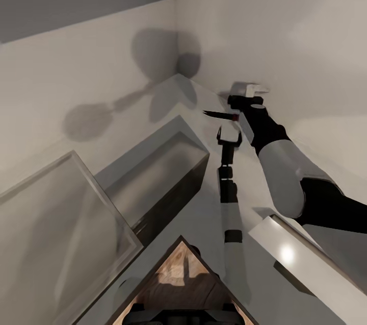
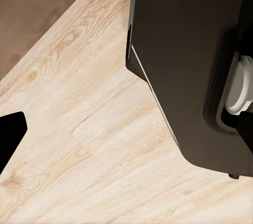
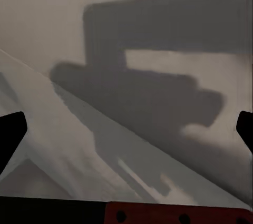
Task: In the kitchen, take the Vidalia onion out of the sink, dice it on the chopping board with the paring knife, put the diced onion into the bowl on the countertop, then place both the paring knife and the chopping board into the sink.
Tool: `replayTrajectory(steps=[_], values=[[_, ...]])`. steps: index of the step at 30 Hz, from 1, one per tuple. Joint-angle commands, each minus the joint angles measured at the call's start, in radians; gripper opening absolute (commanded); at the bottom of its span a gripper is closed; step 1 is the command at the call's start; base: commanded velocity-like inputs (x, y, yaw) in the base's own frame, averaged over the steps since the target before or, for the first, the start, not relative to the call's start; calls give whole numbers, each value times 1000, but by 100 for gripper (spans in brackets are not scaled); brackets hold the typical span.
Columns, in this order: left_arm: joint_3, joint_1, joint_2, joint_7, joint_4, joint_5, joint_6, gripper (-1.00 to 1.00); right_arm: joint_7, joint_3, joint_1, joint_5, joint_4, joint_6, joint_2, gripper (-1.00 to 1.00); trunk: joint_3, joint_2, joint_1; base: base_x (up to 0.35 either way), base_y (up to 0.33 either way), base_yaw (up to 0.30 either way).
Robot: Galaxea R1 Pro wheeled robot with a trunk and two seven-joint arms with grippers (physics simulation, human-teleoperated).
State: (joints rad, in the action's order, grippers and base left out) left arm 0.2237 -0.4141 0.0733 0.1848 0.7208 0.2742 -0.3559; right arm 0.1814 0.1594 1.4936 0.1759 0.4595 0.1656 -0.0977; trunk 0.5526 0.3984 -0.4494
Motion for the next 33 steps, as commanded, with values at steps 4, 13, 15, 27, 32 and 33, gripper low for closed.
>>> replayTrajectory(steps=[4,13,15,27,32,33], values=[[8,0,2,9,1,6,-2,100,1,6,0,11,38,11,-2,100,4,2,-1,0,0,0],[8,0,2,9,0,6,-2,100,3,6,0,13,52,10,1,100,18,2,-1,0,0,0],[8,0,2,9,0,6,-2,100,3,6,0,13,52,9,1,100,21,2,-1,0,0,0],[9,0,2,9,0,6,-2,100,3,7,0,13,53,7,1,100,40,2,-1,0,0,0],[9,0,2,9,0,6,-2,100,3,8,0,13,53,6,1,100,48,2,-1,0,0,0],[9,0,2,9,0,6,-2,100,3,8,0,13,53,6,1,100,50,2,-1,0,0,0]])
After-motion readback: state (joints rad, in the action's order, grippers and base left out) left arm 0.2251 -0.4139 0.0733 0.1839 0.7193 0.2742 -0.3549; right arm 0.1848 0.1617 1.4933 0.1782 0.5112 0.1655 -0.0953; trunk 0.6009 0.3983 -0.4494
